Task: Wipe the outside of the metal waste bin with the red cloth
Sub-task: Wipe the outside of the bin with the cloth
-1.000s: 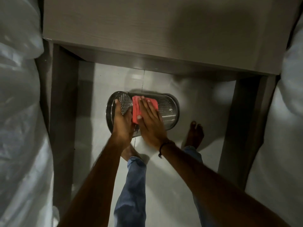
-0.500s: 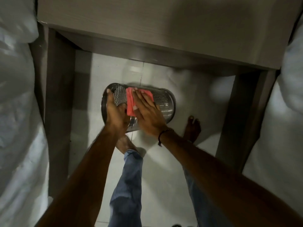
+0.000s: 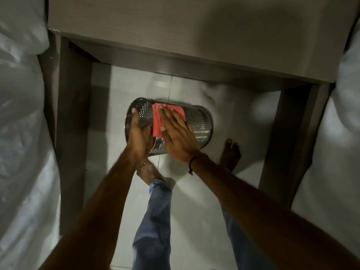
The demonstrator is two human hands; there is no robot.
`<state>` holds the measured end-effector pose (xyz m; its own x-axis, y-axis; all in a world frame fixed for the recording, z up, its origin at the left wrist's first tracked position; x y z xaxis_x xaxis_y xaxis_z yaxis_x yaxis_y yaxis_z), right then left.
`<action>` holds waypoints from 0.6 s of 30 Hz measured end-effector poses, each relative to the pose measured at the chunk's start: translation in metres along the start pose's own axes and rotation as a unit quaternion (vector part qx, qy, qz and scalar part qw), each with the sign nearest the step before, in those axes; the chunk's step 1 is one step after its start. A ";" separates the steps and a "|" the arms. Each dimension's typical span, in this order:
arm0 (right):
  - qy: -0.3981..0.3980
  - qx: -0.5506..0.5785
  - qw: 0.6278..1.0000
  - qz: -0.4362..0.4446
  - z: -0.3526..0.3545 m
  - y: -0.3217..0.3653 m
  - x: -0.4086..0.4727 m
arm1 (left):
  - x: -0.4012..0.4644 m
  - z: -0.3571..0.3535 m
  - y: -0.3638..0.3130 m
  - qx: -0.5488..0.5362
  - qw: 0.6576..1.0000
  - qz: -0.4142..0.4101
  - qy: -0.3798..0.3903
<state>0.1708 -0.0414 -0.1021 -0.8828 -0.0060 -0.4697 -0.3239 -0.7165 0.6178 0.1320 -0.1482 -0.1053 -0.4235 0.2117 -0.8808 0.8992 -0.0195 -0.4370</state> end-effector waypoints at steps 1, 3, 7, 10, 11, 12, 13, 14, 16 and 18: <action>0.000 -0.004 1.000 -0.004 0.000 -0.001 0.000 | 0.000 0.002 -0.001 0.009 1.000 0.000 -0.003; 0.005 -0.025 1.000 0.012 -0.006 0.004 -0.010 | 0.002 0.005 -0.009 0.007 1.000 0.001 -0.014; 0.031 -0.034 0.998 0.045 -0.027 0.016 -0.032 | 0.011 0.009 -0.020 -0.019 0.999 0.012 -0.041; 0.021 -0.018 0.999 0.017 -0.020 0.010 -0.019 | 0.003 0.005 -0.010 0.022 0.999 0.004 -0.031; 0.017 -0.010 1.000 0.006 -0.017 0.008 -0.013 | 0.000 0.004 -0.008 0.030 0.999 0.000 -0.027; 0.010 -0.002 1.000 -0.003 -0.013 0.006 -0.008 | -0.001 0.004 -0.006 0.032 0.999 -0.002 -0.023; 0.004 0.005 1.000 -0.012 -0.011 0.006 -0.006 | -0.002 0.005 -0.007 0.045 0.999 -0.004 -0.023; 0.002 0.009 1.000 -0.018 -0.011 0.007 -0.005 | -0.001 0.006 -0.011 0.061 0.998 -0.006 -0.024; 0.017 0.007 1.000 -0.006 -0.019 0.015 -0.011 | 0.004 0.008 -0.021 0.075 0.997 -0.004 -0.026; 0.044 -0.018 0.999 0.021 -0.030 0.026 -0.024 | 0.008 0.008 -0.028 0.055 0.998 0.010 -0.032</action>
<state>0.1937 -0.0810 -0.0940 -0.8615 -0.0960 -0.4986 -0.2739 -0.7389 0.6156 0.1028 -0.1535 -0.1021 -0.4141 0.1483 -0.8980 0.8918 -0.1316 -0.4330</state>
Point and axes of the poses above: each hand's wrist, its own x-axis towards the middle knuckle, its own z-axis out of the back of the hand, y = z × x, the point moved 7 cm from there along x, towards the middle knuckle, and after that the axes turned 2 degrees about y, right-handed, at the moved point
